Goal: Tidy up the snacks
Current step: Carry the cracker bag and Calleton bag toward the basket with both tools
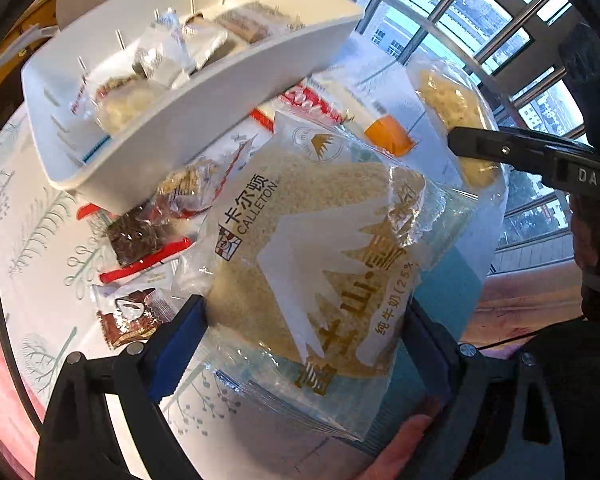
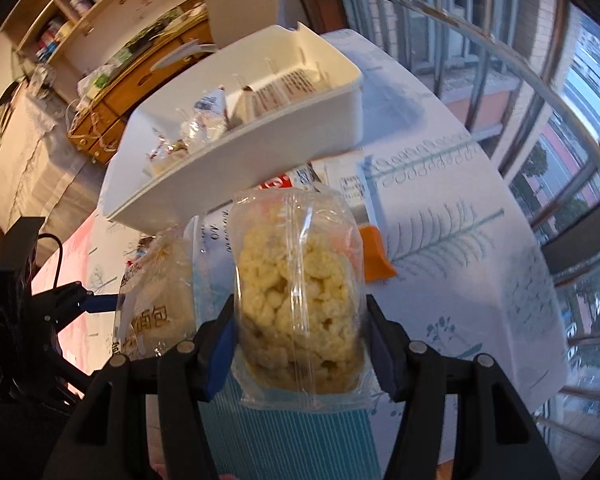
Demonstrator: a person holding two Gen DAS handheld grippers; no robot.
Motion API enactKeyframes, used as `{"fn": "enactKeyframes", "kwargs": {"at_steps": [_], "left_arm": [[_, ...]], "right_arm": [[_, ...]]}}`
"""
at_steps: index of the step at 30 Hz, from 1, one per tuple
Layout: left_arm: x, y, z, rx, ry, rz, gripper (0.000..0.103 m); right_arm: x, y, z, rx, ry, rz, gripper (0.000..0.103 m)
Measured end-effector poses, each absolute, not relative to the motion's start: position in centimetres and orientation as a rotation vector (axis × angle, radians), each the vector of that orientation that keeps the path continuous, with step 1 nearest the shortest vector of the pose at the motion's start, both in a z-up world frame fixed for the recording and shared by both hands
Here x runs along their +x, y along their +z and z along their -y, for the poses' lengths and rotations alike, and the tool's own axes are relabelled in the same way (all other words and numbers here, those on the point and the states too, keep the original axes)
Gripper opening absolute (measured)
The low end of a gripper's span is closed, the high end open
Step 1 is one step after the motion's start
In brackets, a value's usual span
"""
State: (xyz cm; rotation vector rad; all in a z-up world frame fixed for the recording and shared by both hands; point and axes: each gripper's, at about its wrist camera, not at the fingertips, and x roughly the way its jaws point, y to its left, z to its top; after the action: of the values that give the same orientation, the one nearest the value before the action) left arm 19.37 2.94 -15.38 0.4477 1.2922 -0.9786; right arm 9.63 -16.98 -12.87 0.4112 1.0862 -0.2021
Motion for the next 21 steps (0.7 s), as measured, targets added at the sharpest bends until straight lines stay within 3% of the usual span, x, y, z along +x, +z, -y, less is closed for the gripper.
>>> {"fn": "enactKeyframes", "kwargs": {"at_steps": [12,21], "left_arm": [[23.2,-8.5,-4.1,0.262,-0.889,-1.192,0.093],[25.7,-6.7,-2.3,0.153,-0.772,-1.135,0.093]], "right_arm": [[14.2,-7.5,19.2,0.314,-0.054,-1.026,0.058],[18.0,-5.6,21.2,0.308,0.014,-0.957,0.058]]}}
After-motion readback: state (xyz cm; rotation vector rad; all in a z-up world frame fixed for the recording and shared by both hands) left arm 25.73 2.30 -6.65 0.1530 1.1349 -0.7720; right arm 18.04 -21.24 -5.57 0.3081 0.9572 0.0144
